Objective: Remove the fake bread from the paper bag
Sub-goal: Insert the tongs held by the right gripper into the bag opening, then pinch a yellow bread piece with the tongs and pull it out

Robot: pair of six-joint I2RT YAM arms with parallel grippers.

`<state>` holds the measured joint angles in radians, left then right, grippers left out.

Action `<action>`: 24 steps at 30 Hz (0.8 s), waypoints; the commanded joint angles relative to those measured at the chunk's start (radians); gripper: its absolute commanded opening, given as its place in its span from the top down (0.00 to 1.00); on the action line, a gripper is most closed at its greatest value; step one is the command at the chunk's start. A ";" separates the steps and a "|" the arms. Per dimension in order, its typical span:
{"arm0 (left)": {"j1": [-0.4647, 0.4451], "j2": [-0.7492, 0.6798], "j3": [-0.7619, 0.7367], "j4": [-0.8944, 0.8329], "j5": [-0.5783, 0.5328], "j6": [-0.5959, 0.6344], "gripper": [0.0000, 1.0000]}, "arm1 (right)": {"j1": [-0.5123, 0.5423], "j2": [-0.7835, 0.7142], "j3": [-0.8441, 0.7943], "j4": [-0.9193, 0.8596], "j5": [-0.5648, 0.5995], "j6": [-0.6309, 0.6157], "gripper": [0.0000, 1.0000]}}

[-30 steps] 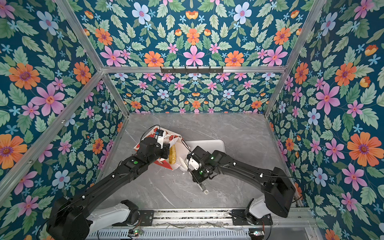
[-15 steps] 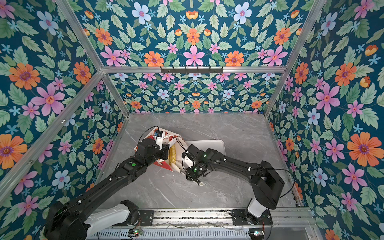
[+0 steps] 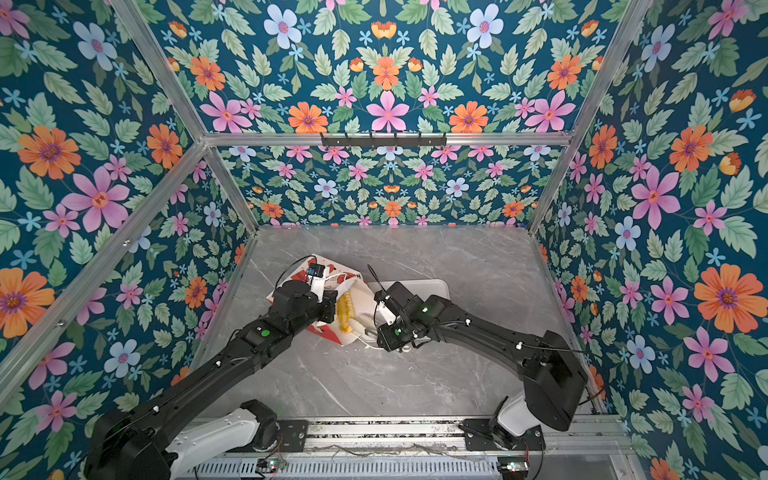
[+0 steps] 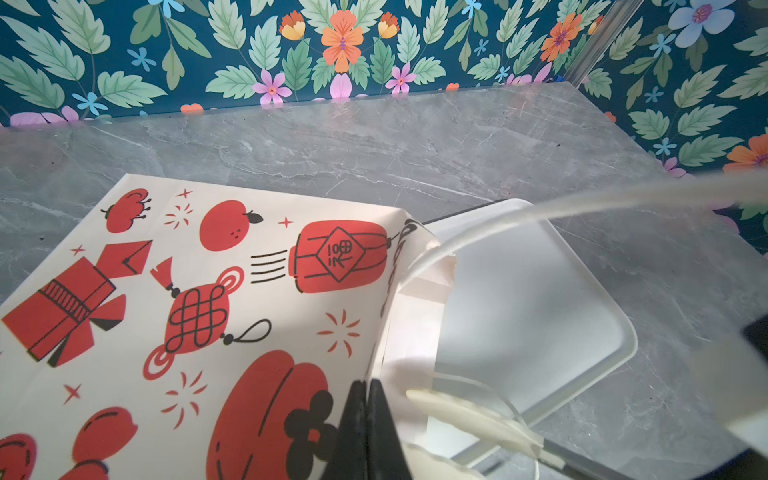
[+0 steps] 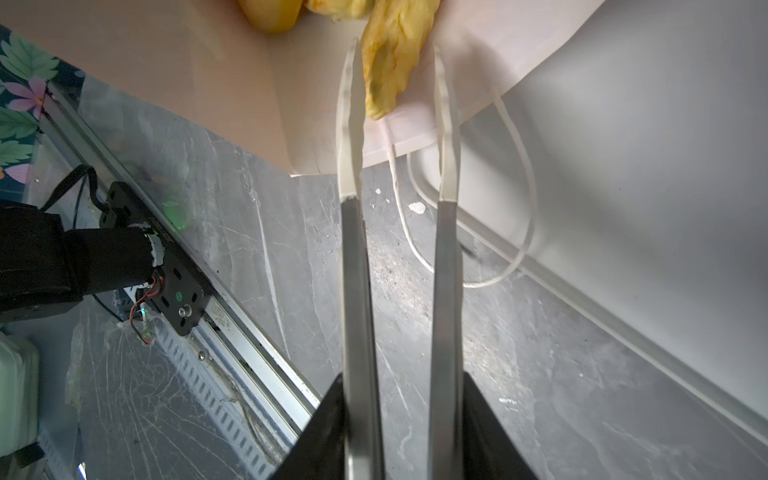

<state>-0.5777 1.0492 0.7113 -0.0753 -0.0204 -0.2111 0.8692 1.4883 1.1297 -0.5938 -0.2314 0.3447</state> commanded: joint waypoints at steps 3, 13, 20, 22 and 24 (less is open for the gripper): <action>-0.001 -0.002 0.004 0.024 -0.010 0.001 1.00 | -0.015 -0.017 -0.006 0.071 -0.012 0.045 0.57; -0.002 0.008 0.009 0.034 0.001 -0.002 1.00 | -0.069 0.042 -0.004 0.161 -0.065 0.047 0.54; -0.002 0.012 0.011 0.039 0.000 -0.004 1.00 | -0.073 0.110 0.032 0.200 -0.123 0.047 0.54; -0.002 0.014 0.014 0.040 0.000 -0.005 1.00 | -0.072 0.136 0.048 0.195 -0.133 0.044 0.54; -0.002 0.015 0.014 0.040 0.000 -0.004 1.00 | -0.072 0.158 0.060 0.191 -0.137 0.039 0.54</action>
<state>-0.5789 1.0634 0.7185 -0.0669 -0.0208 -0.2115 0.7975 1.6279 1.1736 -0.4339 -0.3405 0.3889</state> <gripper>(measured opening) 0.039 0.457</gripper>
